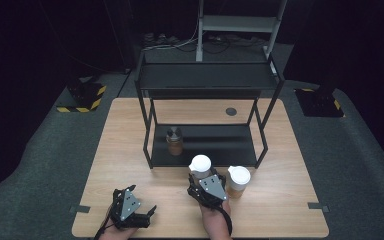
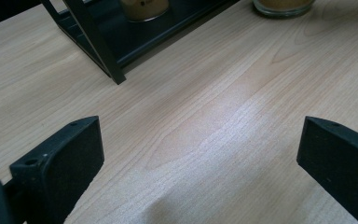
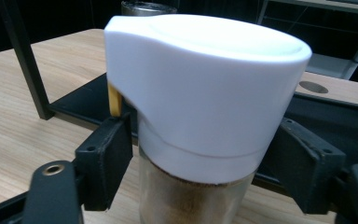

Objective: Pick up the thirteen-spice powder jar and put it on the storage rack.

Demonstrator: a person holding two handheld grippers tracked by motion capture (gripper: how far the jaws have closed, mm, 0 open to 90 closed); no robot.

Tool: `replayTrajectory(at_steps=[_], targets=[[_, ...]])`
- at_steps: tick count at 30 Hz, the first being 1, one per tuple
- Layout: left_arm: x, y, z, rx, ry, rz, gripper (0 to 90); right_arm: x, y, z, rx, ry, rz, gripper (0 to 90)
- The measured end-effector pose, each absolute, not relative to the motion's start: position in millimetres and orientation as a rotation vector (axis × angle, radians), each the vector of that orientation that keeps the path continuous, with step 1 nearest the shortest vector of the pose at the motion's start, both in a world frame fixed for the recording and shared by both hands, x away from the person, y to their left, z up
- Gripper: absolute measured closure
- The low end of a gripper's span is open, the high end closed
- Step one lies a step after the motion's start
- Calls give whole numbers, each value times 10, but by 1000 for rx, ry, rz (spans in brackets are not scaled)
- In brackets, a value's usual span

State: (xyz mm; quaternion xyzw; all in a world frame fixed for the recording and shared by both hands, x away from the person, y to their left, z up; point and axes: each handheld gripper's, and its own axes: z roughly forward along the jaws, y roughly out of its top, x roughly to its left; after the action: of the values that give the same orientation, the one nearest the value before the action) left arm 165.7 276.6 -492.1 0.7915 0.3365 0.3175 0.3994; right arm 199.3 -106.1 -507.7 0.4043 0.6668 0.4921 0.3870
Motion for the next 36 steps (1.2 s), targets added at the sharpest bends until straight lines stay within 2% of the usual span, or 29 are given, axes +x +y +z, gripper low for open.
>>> replayTrajectory(at_steps=[12,36], targets=[[1661,2773,-4920,2001,852,799,9,2001,-1098,-5105,1013,1693,1282,296],[1661,2778,-4921,2002,848,798,9,2116,-1046,-4950,1008,1684,1313,301]])
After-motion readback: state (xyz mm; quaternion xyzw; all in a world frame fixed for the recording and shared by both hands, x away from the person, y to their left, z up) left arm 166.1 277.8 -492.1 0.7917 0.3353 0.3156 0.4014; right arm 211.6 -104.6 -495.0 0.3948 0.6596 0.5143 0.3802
